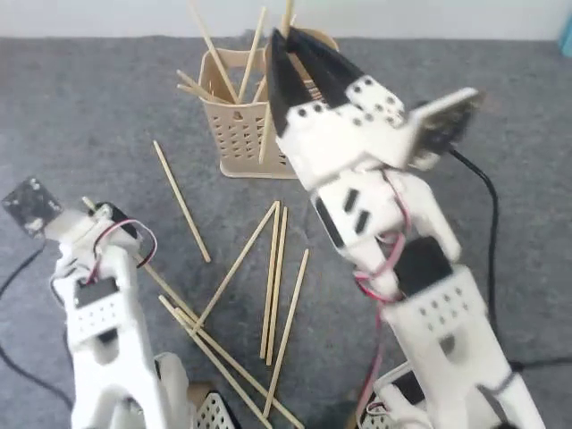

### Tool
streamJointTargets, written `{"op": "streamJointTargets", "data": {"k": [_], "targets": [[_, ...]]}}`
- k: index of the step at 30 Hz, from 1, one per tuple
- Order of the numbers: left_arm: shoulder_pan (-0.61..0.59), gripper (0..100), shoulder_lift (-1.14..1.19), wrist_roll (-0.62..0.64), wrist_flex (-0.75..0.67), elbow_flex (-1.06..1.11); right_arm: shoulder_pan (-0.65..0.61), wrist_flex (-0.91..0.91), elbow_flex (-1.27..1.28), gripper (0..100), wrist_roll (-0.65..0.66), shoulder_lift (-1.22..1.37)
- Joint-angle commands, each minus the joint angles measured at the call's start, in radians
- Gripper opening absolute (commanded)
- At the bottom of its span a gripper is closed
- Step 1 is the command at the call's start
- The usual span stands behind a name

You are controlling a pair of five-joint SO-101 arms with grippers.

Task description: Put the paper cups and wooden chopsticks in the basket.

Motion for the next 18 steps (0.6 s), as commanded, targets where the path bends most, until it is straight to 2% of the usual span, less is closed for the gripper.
{"op": "streamJointTargets", "data": {"k": [1,5,11,14,18], "targets": [[0.003,1,-0.253,-0.006,-0.043,0.081,0.015,-0.137,-0.098,0.8,0.118,0.159],[0.003,1,-0.466,0.020,-0.043,0.182,0.016,-0.171,-0.269,0.8,0.153,0.355],[0.008,1,-0.758,0.226,-0.043,0.315,0.008,-0.163,-0.605,0.8,0.153,0.638],[0.009,1,-0.861,0.233,-0.011,0.344,0.015,-0.162,-0.733,0.8,0.155,0.754],[0.011,1,-0.942,0.233,0.077,0.343,0.035,-0.159,-0.761,0.8,0.155,0.819]]}}
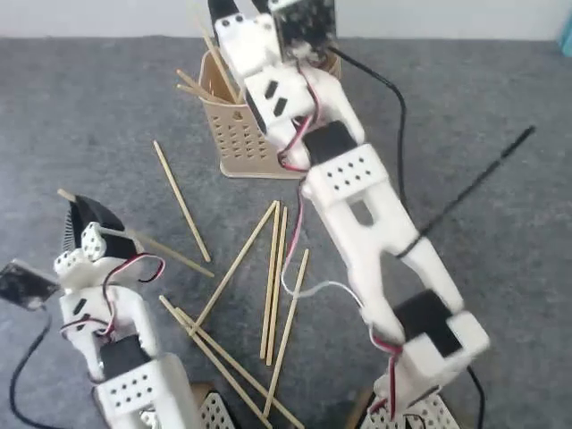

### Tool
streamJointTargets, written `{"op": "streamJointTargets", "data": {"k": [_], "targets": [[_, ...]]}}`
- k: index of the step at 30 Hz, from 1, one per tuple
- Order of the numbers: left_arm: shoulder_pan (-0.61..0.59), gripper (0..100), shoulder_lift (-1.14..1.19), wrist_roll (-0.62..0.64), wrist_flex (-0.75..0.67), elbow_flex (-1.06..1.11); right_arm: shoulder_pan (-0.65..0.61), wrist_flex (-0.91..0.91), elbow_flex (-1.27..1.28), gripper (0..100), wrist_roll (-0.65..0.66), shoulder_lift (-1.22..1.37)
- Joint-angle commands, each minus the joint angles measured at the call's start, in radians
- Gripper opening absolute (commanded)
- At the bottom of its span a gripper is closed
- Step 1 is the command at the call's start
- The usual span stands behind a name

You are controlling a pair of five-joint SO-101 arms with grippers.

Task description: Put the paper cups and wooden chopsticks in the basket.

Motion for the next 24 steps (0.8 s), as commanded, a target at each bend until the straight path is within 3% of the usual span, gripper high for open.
{"op": "streamJointTargets", "data": {"k": [1,7,12,19,24], "targets": [[0.009,1,-0.095,0.012,0.064,-0.005,0.041,0.005,-0.074,0.9,0.012,0.010],[0.009,1,-0.095,0.012,0.069,-0.005,0.084,0.179,-0.074,2.5,-0.068,0.013],[0.009,1,-0.095,0.011,0.072,-0.005,0.087,0.291,-0.075,16.0,-0.120,0.005],[0.009,1,-0.095,0.009,0.074,-0.005,0.085,0.340,-0.077,9.2,-0.163,-0.101],[0.009,1,-0.094,0.008,0.075,-0.005,0.079,0.647,-0.078,8.7,-0.166,-0.291]]}}
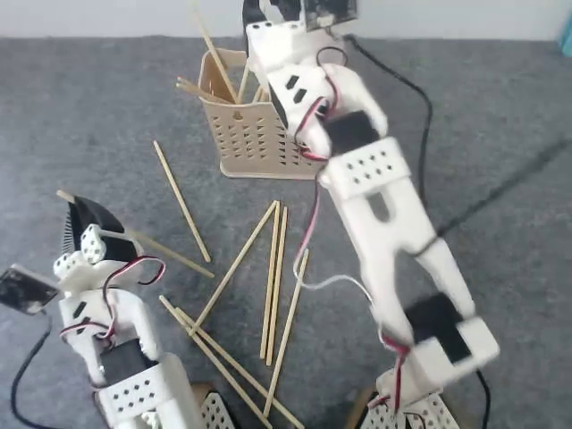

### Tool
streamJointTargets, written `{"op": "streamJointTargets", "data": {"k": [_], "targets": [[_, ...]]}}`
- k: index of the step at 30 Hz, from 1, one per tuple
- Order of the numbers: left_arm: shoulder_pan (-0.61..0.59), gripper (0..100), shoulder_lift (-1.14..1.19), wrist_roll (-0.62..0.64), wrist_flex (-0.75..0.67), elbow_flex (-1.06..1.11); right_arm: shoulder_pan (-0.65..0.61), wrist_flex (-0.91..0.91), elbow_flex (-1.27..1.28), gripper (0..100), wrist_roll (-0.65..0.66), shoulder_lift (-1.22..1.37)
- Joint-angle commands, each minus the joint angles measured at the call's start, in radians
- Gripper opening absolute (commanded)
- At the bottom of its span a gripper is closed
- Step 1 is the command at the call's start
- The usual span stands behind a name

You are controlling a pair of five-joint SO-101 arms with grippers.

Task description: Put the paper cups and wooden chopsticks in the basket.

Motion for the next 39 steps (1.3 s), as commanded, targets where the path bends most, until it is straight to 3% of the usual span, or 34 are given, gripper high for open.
{"op": "streamJointTargets", "data": {"k": [1,8,14,17,20,23,28,33,36,39], "targets": [[0.009,1,-0.018,0.006,0.009,-0.007,0.005,0.278,-0.064,8.7,-0.012,-0.225],[0.009,1,-0.018,0.006,0.009,-0.007,0.024,0.888,-0.063,8.7,-0.012,-0.447],[0.009,1,-0.025,0.011,0.006,-0.012,0.056,1.300,-0.054,8.7,-0.012,-0.487],[0.009,1,-0.026,0.011,0.002,-0.038,0.056,1.400,0.064,8.6,-0.012,-0.499],[0.009,1,-0.026,0.006,0.003,-0.108,0.088,1.382,0.310,8.1,-0.014,-0.535],[0.011,1,-0.026,0.005,-0.034,-0.182,0.097,1.241,0.605,2.8,-0.012,-0.584],[0.097,1,-0.018,0.006,-0.344,-0.217,0.099,0.880,1.056,1.0,-0.012,-0.727],[0.262,1,-0.018,0.006,-0.608,-0.223,0.099,0.559,1.343,0.9,-0.017,-0.808],[0.381,1,-0.008,-0.034,-0.589,-0.283,0.101,0.367,1.475,0.9,-0.098,-0.809],[0.503,1,0.086,-0.164,-0.512,-0.400,0.101,0.245,1.562,0.9,-0.132,-0.820]]}}
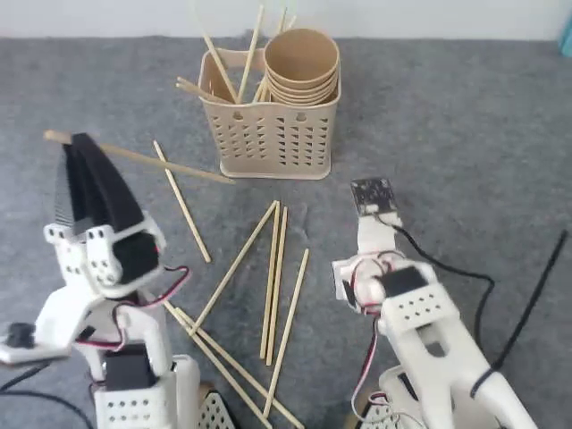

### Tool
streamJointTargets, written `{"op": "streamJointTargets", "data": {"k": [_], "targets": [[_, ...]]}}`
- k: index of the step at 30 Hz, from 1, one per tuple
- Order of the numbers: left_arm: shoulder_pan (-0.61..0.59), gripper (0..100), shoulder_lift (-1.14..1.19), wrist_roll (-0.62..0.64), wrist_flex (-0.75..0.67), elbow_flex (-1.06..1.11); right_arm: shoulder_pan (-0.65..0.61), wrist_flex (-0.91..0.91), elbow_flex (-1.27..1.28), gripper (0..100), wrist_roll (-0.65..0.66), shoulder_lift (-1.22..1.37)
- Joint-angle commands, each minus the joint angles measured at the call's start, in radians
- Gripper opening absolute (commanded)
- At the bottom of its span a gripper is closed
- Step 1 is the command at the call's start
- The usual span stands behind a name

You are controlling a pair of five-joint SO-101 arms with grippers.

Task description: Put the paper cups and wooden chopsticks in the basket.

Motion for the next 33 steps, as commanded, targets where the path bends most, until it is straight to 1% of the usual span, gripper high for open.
{"op": "streamJointTargets", "data": {"k": [1,4,8,11,15,19,23,25,28,30,33], "targets": [[0.180,1,0.146,-0.173,0.054,-0.202,0.010,-0.142,0.061,0.9,-0.034,-0.044],[0.204,1,0.381,-0.255,0.028,-0.398,0.010,-0.147,0.074,0.9,-0.037,-0.044],[0.186,1,0.744,-0.262,-0.044,-0.697,0.007,-0.153,0.077,1.0,-0.034,-0.042],[0.178,1,0.980,-0.264,-0.046,-0.905,0.007,-0.153,0.077,1.1,-0.034,-0.041],[0.180,1,1.223,-0.267,-0.046,-1.101,0.007,-0.153,0.077,1.0,-0.034,-0.039],[0.186,1,1.415,-0.269,-0.049,-1.205,0.008,-0.153,0.077,1.1,-0.032,-0.039],[0.180,1,1.537,-0.269,-0.051,-1.222,0.008,-0.153,0.077,1.2,-0.032,-0.039],[0.178,1,1.568,-0.269,-0.046,-1.222,0.008,-0.153,0.074,1.2,-0.029,-0.039],[0.178,1,1.583,-0.262,-0.046,-1.222,0.010,-0.154,0.074,1.3,0.018,-0.036],[0.187,2,1.583,-0.261,-0.038,-1.222,0.010,-0.154,0.074,1.3,0.026,-0.036],[0.187,3,1.583,-0.261,0.040,-1.237,0.010,-0.154,0.074,1.3,0.028,-0.036]]}}
